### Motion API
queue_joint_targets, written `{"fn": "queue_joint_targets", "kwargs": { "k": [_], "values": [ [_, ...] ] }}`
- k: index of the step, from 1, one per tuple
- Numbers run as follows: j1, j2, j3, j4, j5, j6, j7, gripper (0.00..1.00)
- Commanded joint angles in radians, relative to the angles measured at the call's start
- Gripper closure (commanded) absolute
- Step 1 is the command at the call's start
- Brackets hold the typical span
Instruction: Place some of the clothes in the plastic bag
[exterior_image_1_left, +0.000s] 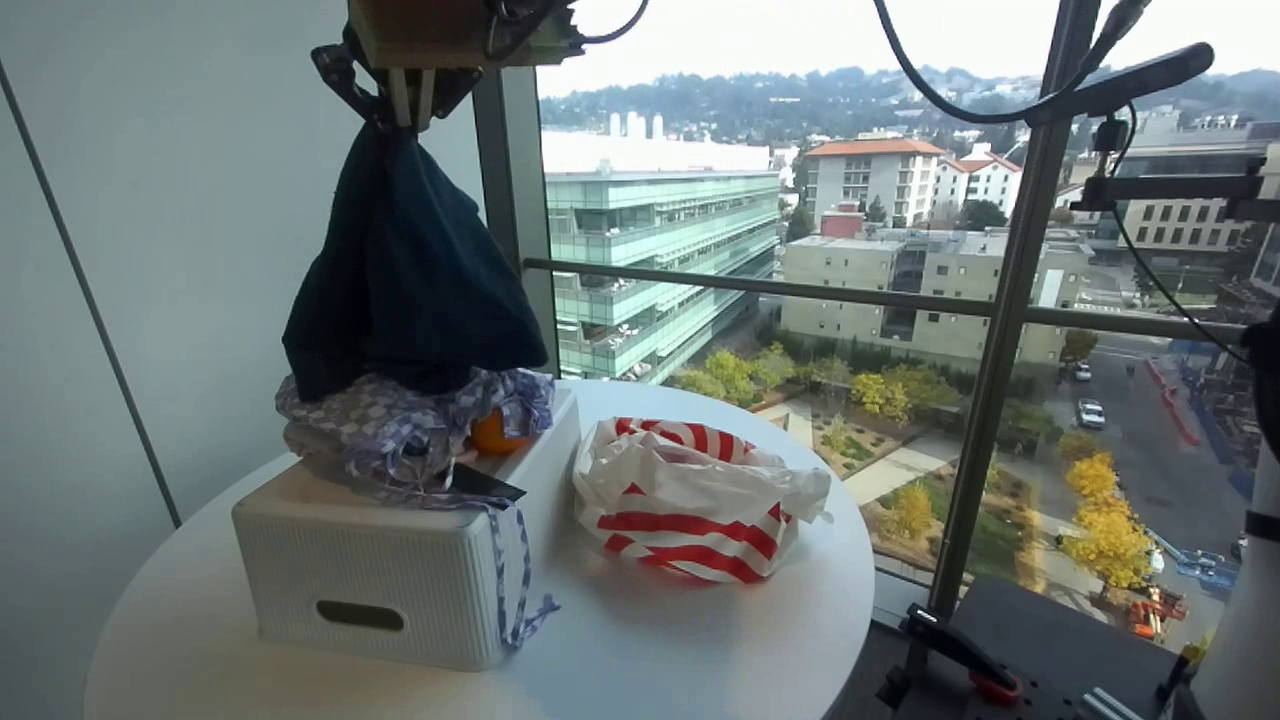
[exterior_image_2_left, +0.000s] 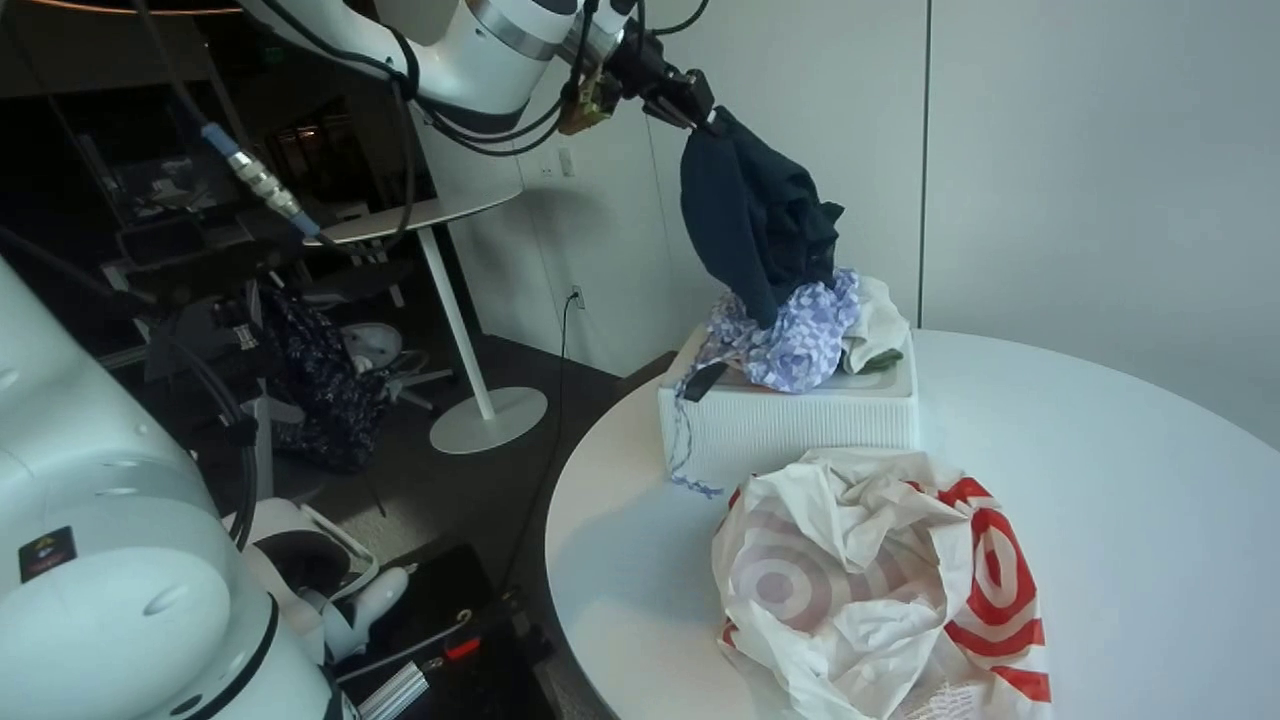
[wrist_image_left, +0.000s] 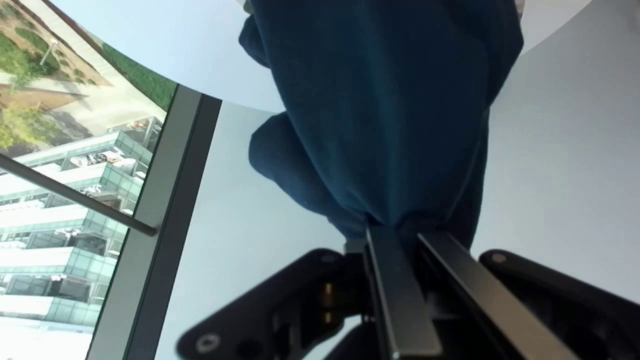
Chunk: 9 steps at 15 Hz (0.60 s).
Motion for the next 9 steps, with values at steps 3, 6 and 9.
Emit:
{"fn": "queue_joint_targets", "kwargs": {
  "k": [3,6,9],
  "values": [
    [-0.156,-0.314,0.075,-0.125,-0.043,-0.037,0.132,0.92],
    [-0.245,-0.429,0.081,-0.176,-0.029,-0.067,0.161,0.91],
    [-0.315,-0.508,0.056,-0.236,0.0,-0.09,0.157,0.92]
  ]
}}
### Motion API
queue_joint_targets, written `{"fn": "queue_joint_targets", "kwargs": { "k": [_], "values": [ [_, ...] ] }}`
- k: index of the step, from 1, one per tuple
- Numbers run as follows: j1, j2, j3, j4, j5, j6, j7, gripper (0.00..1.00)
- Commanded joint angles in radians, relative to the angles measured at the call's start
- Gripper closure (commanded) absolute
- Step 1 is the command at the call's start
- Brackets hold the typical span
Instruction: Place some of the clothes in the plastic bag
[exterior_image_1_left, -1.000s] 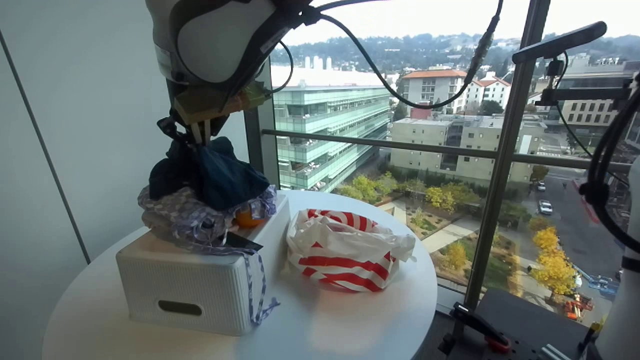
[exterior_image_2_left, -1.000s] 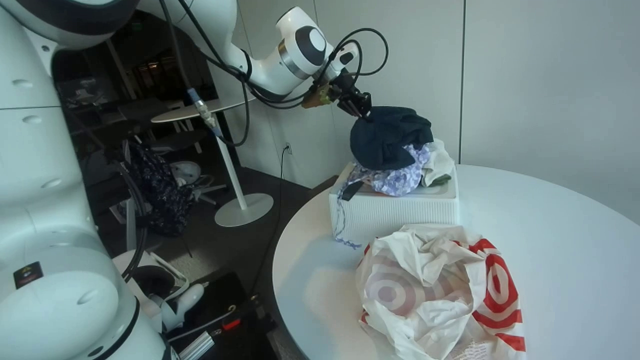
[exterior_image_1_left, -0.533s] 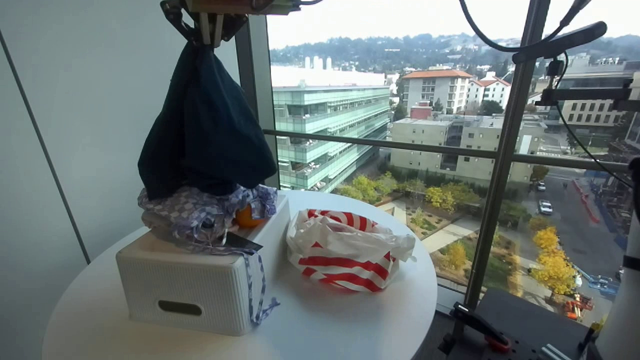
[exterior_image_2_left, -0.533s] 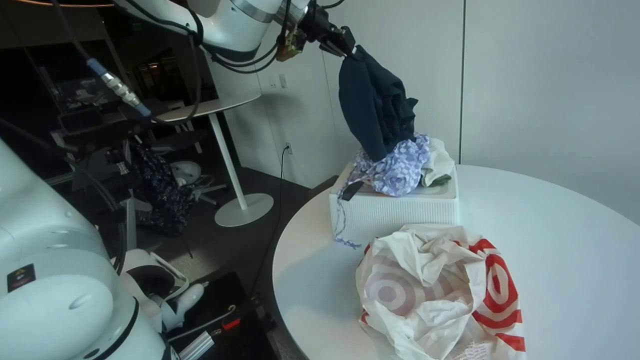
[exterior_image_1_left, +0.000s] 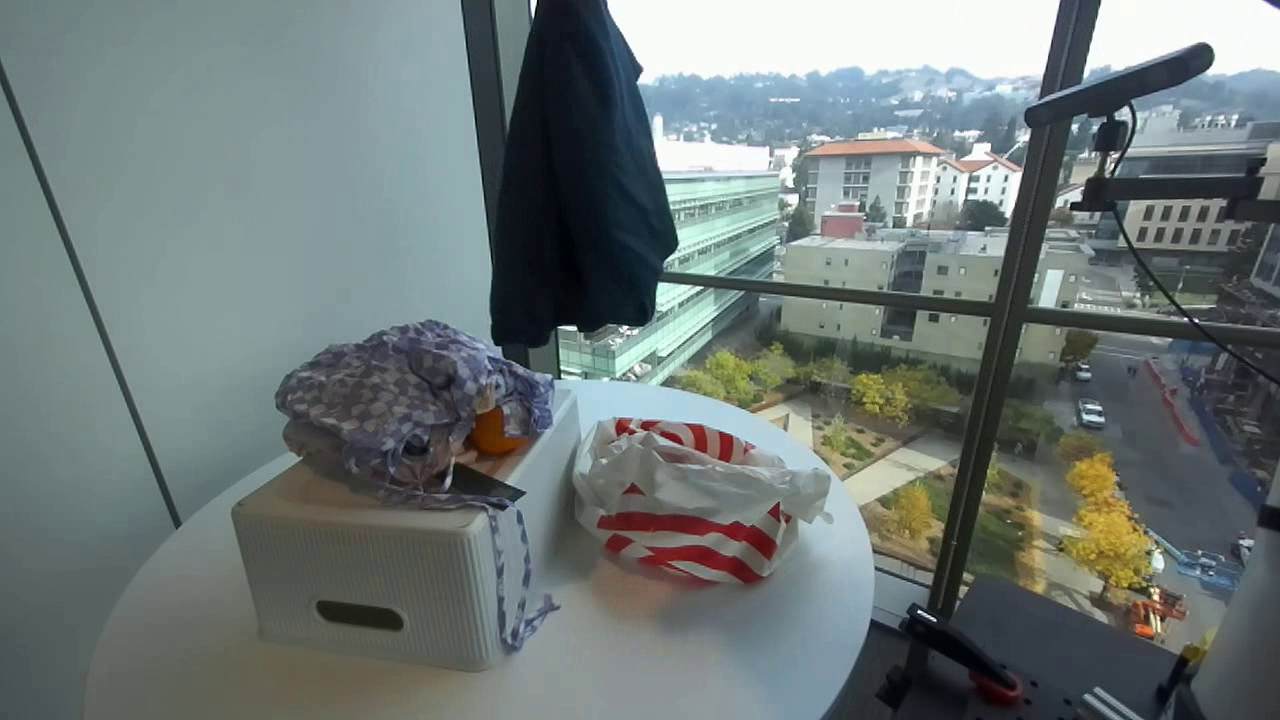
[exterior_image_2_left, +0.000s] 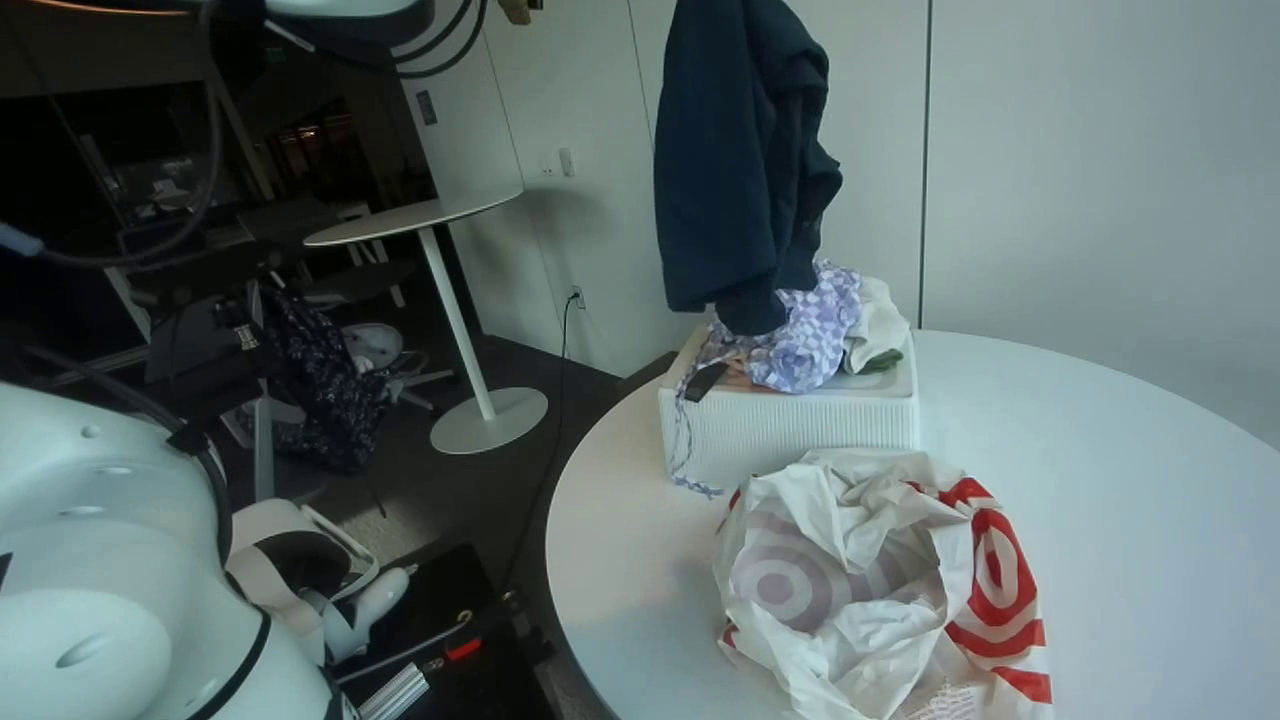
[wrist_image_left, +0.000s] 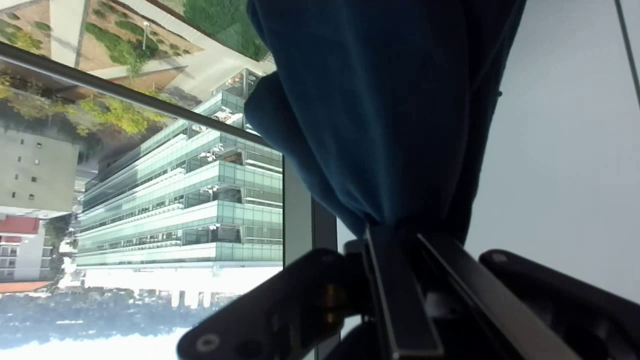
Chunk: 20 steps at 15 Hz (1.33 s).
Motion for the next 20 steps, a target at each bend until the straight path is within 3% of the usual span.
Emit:
{"fn": "queue_joint_targets", "kwargs": {
  "k": [1,9,20],
  "values": [
    [-0.1,-0.1,-0.007,-0.09,0.016,-0.007,0.025,0.92],
    [-0.225,-0.028,-0.045,-0.283,0.008,0.037,0.074,0.93],
    [-0.278,-0.023,-0.101,-0.4,0.026,0.046,0.179,0.92]
  ]
}}
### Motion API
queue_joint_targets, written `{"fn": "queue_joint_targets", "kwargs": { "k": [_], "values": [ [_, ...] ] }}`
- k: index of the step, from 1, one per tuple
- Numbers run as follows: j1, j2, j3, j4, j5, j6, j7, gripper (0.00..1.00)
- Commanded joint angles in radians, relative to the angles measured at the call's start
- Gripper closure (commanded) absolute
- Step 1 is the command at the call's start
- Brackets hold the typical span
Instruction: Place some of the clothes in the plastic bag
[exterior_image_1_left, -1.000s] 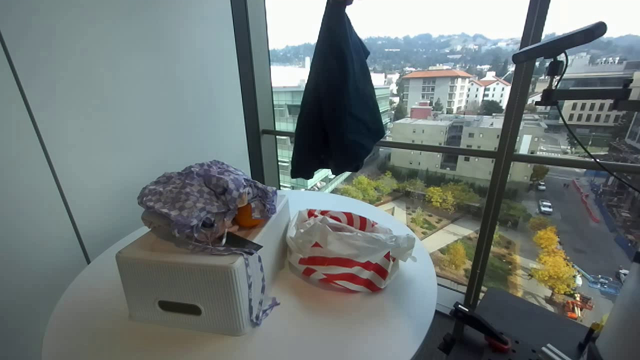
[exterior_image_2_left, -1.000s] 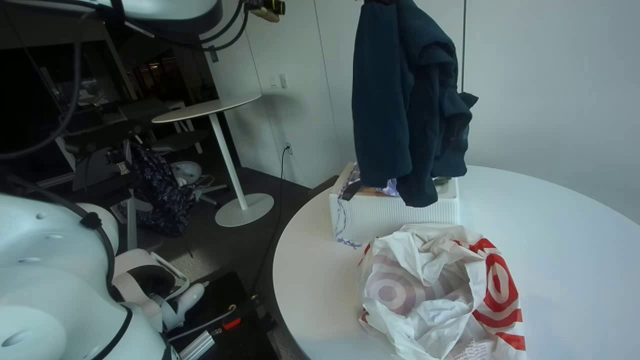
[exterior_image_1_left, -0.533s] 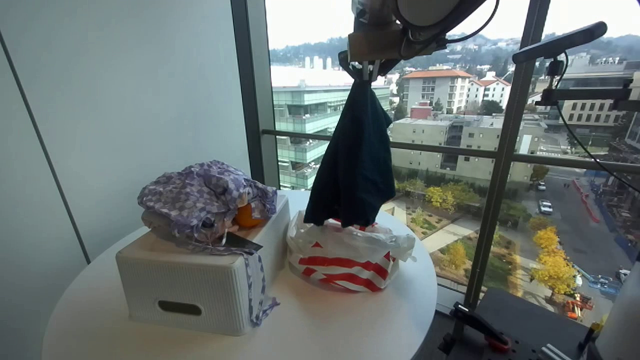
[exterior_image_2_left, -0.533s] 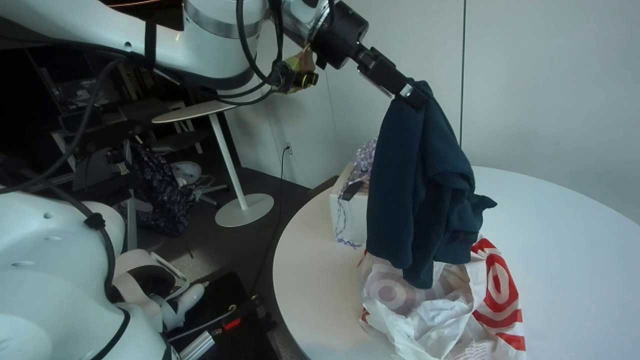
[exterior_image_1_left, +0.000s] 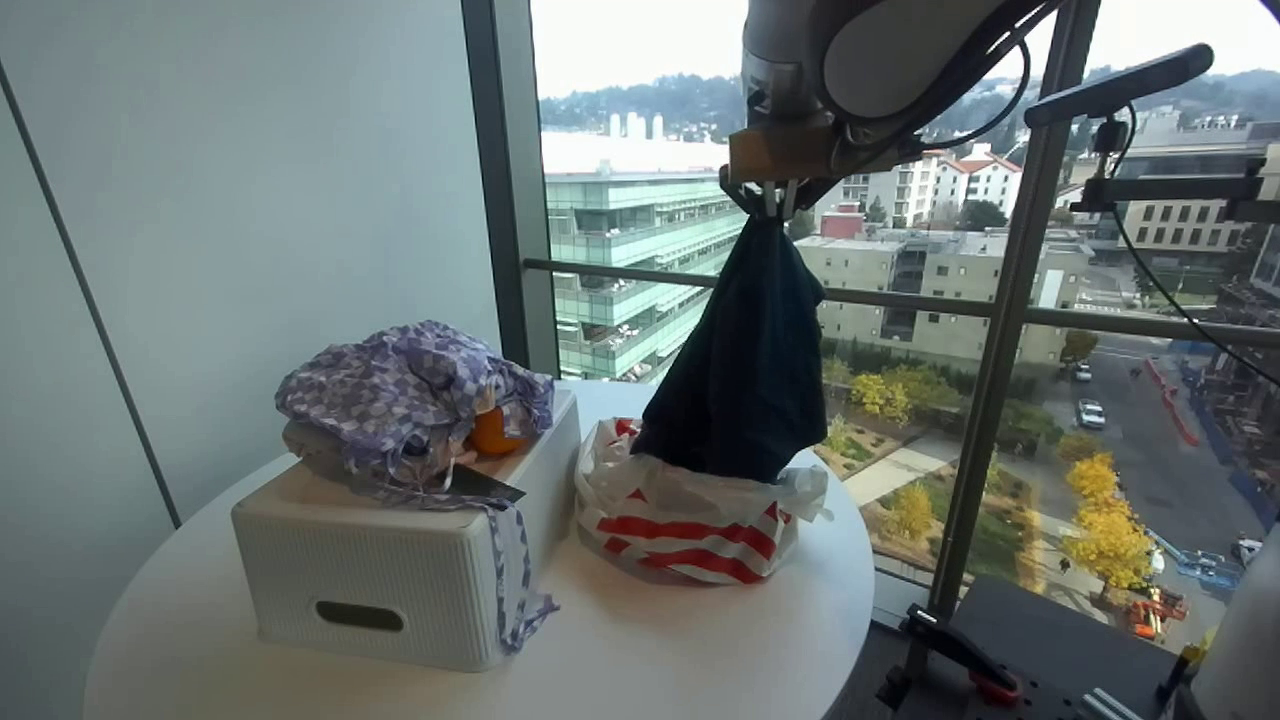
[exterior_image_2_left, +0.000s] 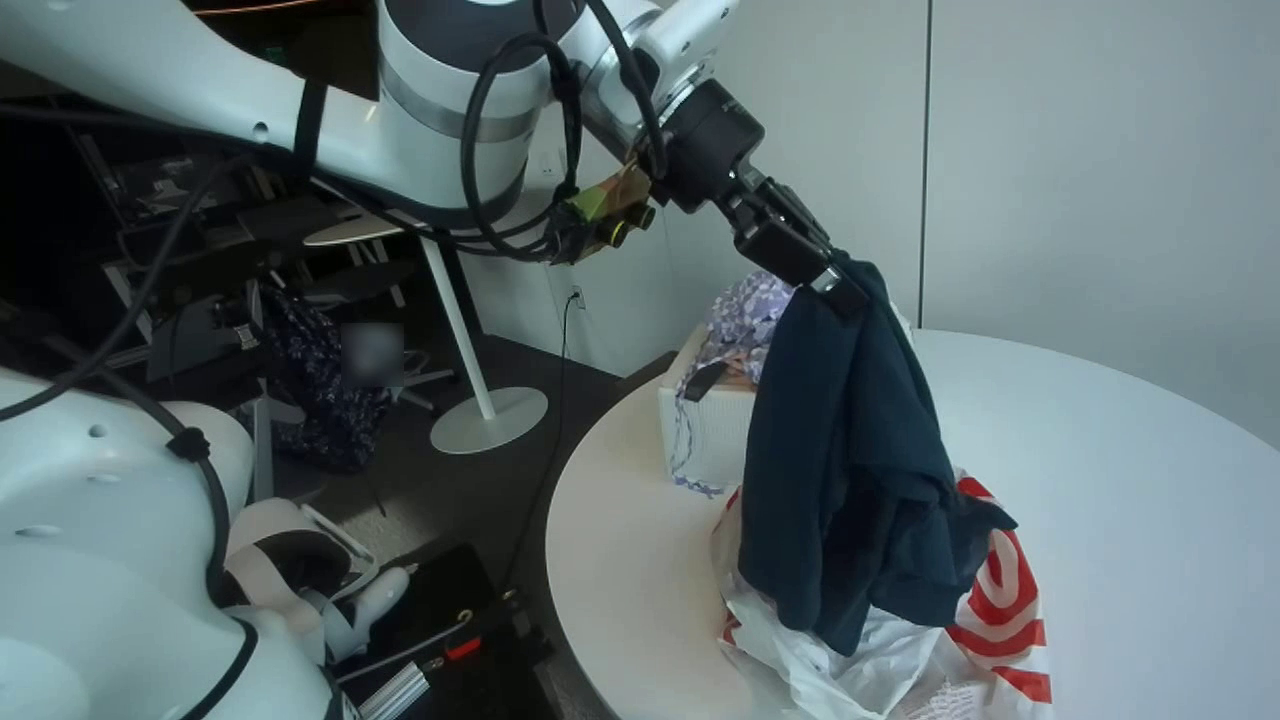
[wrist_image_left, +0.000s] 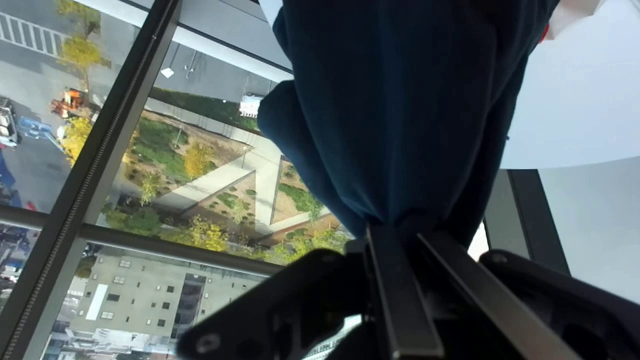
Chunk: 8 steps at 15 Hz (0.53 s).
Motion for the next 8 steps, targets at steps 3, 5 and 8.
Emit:
{"fn": "queue_joint_targets", "kwargs": {
  "k": [3,5,8],
  "values": [
    [-0.027,-0.026,-0.013,-0.008,0.029,0.022,0.073,0.92],
    [-0.029,-0.002,-0.004,-0.008,0.021,0.013,0.066,0.92],
    [-0.009,0.052,0.014,-0.026,0.023,0.014,0.053,0.92]
  ]
}}
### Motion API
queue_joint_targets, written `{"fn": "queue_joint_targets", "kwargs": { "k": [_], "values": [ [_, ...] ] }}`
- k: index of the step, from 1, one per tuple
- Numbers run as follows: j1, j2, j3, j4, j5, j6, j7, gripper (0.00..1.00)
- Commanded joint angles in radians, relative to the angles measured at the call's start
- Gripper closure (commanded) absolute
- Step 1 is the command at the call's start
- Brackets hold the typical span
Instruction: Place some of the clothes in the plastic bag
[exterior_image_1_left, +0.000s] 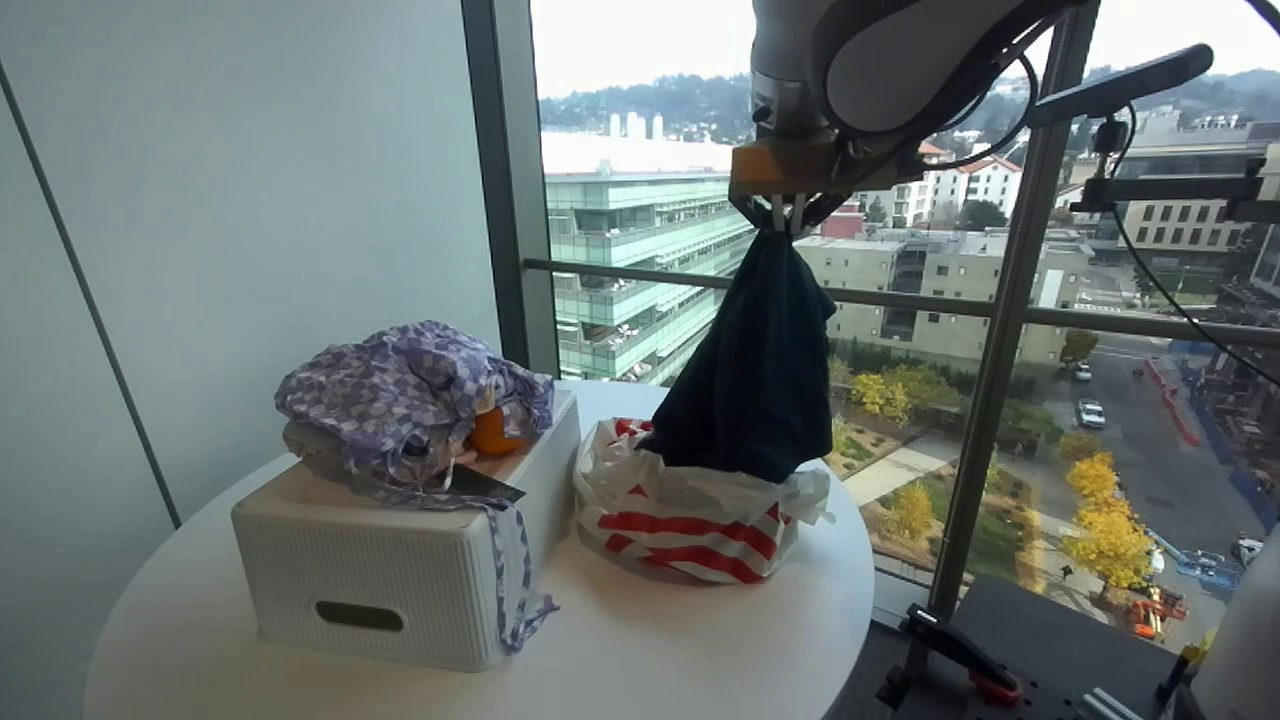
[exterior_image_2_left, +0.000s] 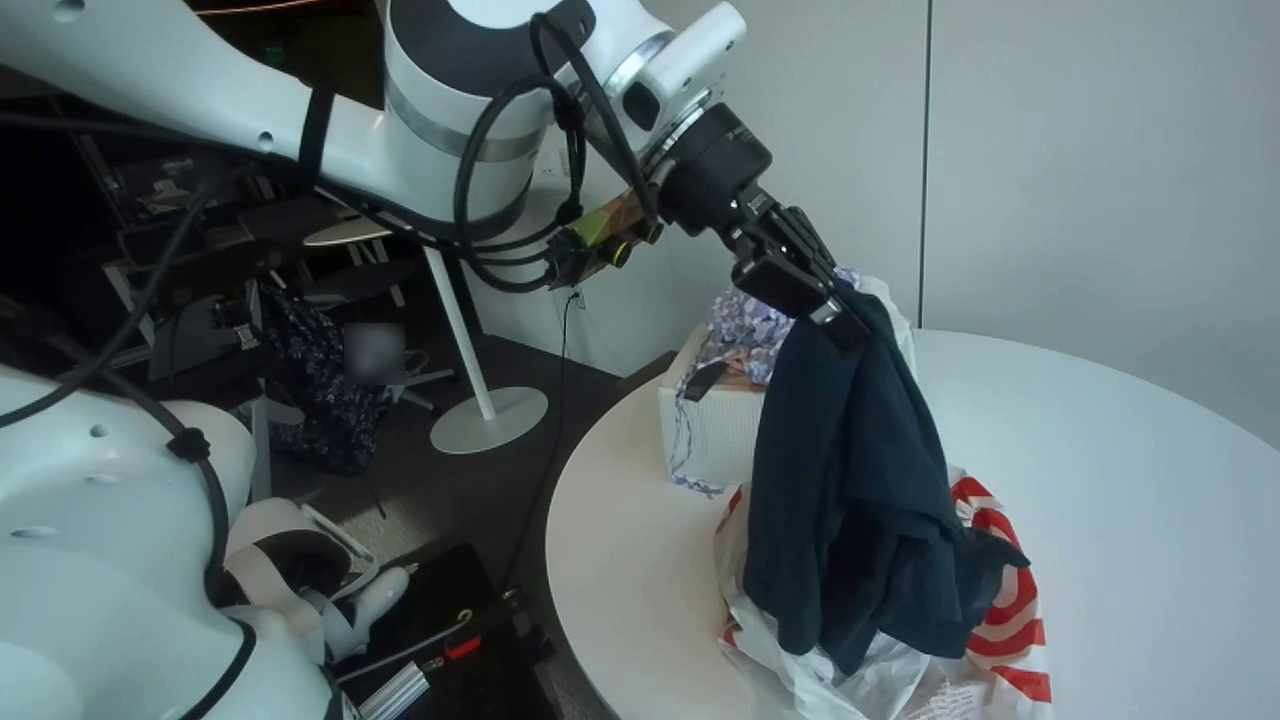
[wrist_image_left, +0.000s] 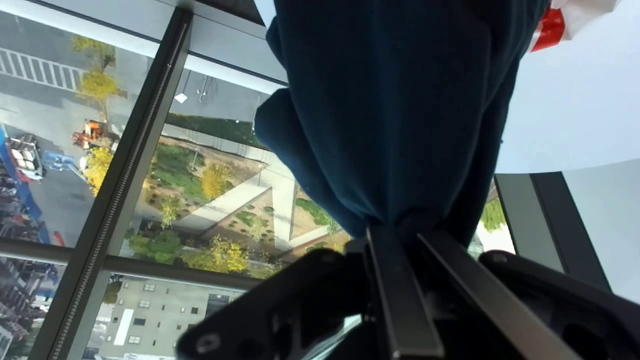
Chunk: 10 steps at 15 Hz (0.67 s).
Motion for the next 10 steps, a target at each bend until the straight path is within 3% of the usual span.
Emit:
{"fn": "queue_joint_targets", "kwargs": {
  "k": [1,6,10],
  "values": [
    [0.025,0.058,0.02,-0.019,0.01,0.022,-0.015,0.92],
    [0.1,0.156,0.023,-0.053,0.052,0.065,-0.072,0.92],
    [0.105,0.275,0.013,-0.051,0.044,0.168,-0.092,0.92]
  ]
}}
